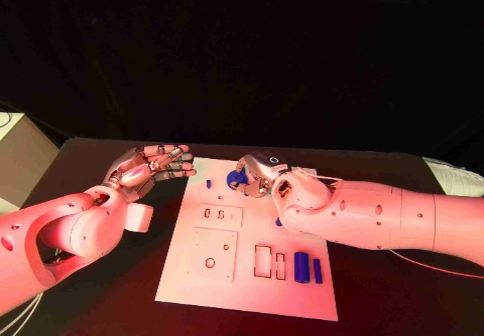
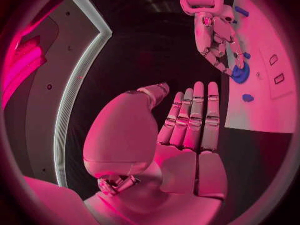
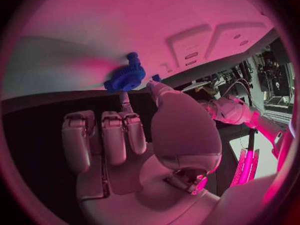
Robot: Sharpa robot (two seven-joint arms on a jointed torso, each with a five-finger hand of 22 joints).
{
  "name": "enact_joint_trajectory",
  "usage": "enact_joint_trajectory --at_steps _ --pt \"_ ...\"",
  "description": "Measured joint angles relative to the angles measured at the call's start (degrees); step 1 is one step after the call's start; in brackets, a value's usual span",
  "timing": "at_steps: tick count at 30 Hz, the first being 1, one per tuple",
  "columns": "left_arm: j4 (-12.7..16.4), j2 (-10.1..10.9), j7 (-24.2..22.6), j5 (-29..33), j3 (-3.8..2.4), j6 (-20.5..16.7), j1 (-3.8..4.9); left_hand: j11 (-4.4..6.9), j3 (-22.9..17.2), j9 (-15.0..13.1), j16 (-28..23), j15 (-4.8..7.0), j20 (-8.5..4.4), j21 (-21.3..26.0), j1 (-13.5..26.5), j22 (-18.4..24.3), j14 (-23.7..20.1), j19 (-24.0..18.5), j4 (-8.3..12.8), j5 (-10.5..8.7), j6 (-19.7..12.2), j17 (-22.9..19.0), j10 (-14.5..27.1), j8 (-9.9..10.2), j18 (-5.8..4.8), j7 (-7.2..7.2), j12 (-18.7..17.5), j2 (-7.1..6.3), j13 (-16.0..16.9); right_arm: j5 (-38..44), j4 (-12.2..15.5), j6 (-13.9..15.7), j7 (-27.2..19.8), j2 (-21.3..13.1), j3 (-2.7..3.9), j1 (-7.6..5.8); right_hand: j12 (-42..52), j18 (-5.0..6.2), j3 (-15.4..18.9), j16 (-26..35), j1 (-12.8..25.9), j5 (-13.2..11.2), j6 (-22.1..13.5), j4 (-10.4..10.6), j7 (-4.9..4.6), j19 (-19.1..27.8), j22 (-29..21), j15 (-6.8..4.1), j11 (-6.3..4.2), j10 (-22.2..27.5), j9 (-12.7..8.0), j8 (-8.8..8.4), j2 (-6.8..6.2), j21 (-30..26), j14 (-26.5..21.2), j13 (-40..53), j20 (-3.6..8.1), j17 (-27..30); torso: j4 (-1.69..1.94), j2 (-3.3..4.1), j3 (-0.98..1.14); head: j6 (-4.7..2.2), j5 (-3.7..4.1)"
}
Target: Assemble the parts on the task board
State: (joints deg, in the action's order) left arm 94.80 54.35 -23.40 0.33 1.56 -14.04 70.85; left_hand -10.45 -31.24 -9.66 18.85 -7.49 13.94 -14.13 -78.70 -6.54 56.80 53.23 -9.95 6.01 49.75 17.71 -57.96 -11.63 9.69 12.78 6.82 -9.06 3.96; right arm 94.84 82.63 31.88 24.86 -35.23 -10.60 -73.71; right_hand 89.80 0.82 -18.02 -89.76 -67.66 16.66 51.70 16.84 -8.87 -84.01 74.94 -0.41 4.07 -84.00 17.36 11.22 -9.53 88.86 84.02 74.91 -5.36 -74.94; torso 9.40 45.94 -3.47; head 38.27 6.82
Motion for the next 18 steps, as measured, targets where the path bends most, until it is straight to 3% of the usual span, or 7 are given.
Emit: enact_joint_trajectory --at_steps 8,18 --pt "-0.03 0.00 0.05 0.00 0.00 0.02 0.00 0.00 0.00 0.00 0.00 0.00 0.00 0.00 0.00 0.00 0.00 0.00 0.00 0.00 0.00 0.01 0.00 0.00 0.00 0.00 0.00 0.00 0.00 -1.60 0.08 -0.34 -0.44 -0.13 0.07 -0.08 0.00 0.00 0.00 0.00 0.57 0.78 0.52 0.00 0.02 0.00 -0.01 0.00 0.00 0.00 0.12 -0.23 0.50 0.00 0.00 -0.01 0.00 0.01 -0.03 -0.04 0.04 0.01 -0.04" --pt "-0.02 0.01 0.13 0.00 0.00 0.03 0.00 0.00 0.00 0.01 0.00 0.00 0.00 0.00 0.00 0.00 0.00 0.00 0.00 0.00 0.00 0.07 0.00 0.00 0.00 0.00 0.00 0.00 0.00 -3.43 -0.48 -2.31 -0.43 -0.13 0.12 -0.14 0.00 0.00 0.00 0.00 1.86 1.21 0.88 0.00 0.00 0.00 -0.01 0.00 0.00 0.00 0.21 -0.46 0.13 0.00 0.00 0.01 0.00 0.01 -0.03 -0.05 0.05 -0.10 -0.01"
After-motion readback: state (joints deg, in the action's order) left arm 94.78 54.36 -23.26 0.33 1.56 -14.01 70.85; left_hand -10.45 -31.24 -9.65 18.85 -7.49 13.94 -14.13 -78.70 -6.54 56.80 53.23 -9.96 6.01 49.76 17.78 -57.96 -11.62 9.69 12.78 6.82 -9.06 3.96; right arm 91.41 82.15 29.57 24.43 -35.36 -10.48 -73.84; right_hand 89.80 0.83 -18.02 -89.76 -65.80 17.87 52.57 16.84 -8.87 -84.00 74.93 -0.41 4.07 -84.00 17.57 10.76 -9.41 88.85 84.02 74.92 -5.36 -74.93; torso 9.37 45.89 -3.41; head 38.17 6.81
